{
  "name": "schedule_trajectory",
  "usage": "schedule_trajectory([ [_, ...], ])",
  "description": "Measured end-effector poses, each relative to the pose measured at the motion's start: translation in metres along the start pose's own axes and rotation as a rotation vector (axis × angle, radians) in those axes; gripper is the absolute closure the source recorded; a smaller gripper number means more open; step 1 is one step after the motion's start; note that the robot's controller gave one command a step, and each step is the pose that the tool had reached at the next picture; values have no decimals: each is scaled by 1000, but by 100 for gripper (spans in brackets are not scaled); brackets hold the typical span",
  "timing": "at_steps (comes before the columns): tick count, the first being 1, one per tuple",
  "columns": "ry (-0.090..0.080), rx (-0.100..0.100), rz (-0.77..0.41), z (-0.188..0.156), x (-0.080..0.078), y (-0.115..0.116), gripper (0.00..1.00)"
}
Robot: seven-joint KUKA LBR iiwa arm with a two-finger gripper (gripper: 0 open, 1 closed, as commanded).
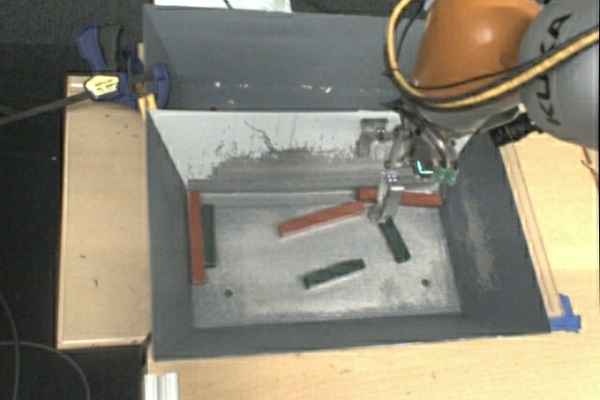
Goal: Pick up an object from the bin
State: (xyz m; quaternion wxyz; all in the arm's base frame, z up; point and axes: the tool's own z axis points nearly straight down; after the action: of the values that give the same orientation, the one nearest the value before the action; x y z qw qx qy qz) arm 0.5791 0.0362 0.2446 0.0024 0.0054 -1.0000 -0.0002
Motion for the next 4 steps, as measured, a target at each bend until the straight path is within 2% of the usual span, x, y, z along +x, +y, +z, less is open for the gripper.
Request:
schedule_trajectory([
  [1, -9, 0, 1, -5, -1, 0, 0],
  [2, -12, 0, -40, 77, -9, 20, 0],
  [3, -5, 0, -139, 104, -11, 30, 0],
  [4, -7, 0, -166, 119, -11, 44, 0],
])
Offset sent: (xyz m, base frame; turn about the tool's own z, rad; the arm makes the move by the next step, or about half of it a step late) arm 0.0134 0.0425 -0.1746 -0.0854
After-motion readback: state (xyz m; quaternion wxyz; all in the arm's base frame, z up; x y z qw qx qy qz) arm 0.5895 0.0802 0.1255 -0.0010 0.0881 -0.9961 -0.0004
